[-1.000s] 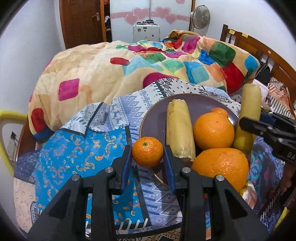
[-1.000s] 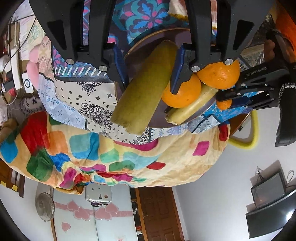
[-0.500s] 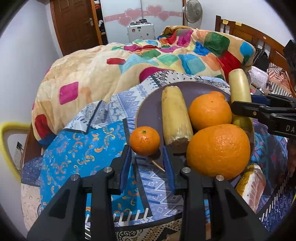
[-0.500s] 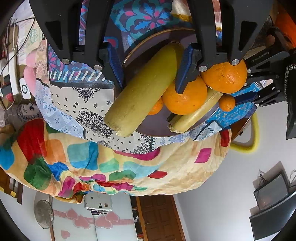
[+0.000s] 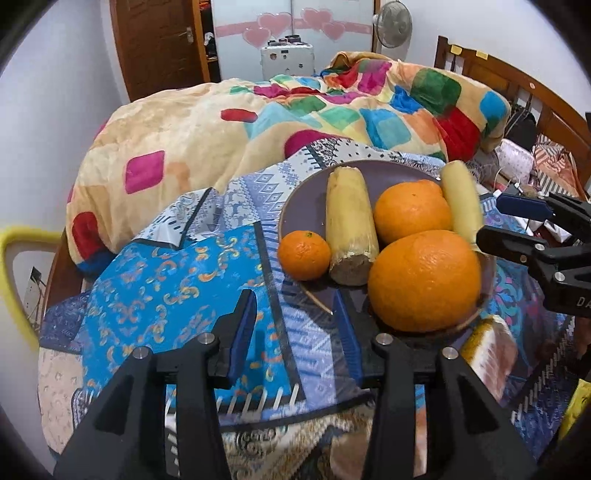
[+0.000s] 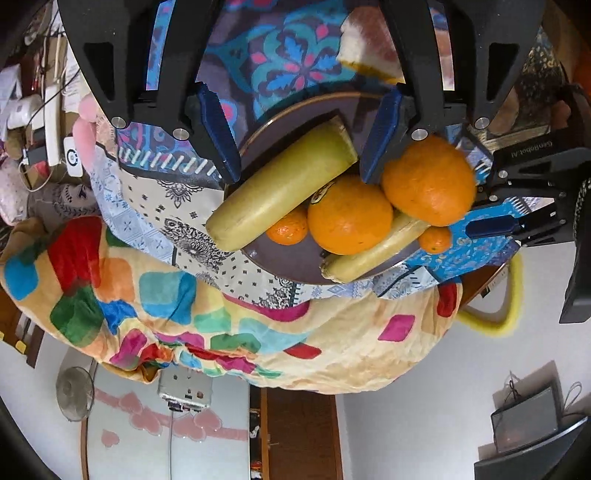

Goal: Organize fruits
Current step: 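Lower both held fruits onto the dark plate and open both tools, then grasp a pink pomelo segment with the right tool while the left tool moves toward the other segment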

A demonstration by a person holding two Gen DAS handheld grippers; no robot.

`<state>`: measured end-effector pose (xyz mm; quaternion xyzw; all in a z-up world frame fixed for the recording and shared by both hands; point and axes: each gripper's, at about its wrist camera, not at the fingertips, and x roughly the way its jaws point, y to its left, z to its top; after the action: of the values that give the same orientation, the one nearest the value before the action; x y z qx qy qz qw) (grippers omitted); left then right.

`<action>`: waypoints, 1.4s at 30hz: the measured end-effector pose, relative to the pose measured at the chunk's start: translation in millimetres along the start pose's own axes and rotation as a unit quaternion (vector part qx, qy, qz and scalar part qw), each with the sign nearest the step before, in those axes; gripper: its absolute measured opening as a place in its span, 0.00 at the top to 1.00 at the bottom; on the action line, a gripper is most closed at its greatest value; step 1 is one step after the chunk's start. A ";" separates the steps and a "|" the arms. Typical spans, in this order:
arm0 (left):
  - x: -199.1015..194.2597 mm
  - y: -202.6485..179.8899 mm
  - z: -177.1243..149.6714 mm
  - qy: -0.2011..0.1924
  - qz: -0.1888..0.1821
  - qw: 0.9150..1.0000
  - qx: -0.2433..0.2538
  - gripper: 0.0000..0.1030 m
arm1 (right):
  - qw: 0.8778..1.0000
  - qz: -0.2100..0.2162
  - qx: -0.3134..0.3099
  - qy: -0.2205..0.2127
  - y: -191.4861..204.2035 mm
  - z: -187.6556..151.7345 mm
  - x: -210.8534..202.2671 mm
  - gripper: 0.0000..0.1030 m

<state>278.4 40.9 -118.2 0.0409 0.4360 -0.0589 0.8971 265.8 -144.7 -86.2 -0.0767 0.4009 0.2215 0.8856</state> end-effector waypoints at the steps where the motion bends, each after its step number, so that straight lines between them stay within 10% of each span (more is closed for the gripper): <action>1: -5.8 0.3 -1.3 -0.003 0.000 1.000 -0.002 0.57 | 1.000 -0.002 0.000 -0.002 1.0 -0.3 -4.2 0.38; 21: -111.4 -24.5 -53.5 -0.053 0.014 0.998 -0.006 0.36 | 0.998 0.001 -0.017 -0.068 28.8 -41.9 -106.2 0.30; 42: -80.3 -0.4 -115.9 -0.003 0.019 0.999 -0.036 0.36 | 0.996 0.059 -0.061 0.011 82.0 -70.1 -28.8 0.30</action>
<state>139.0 60.6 -126.5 0.0169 0.4342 -0.0267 0.9003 164.5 -103.2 -108.1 -0.1096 0.4004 0.2968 0.8600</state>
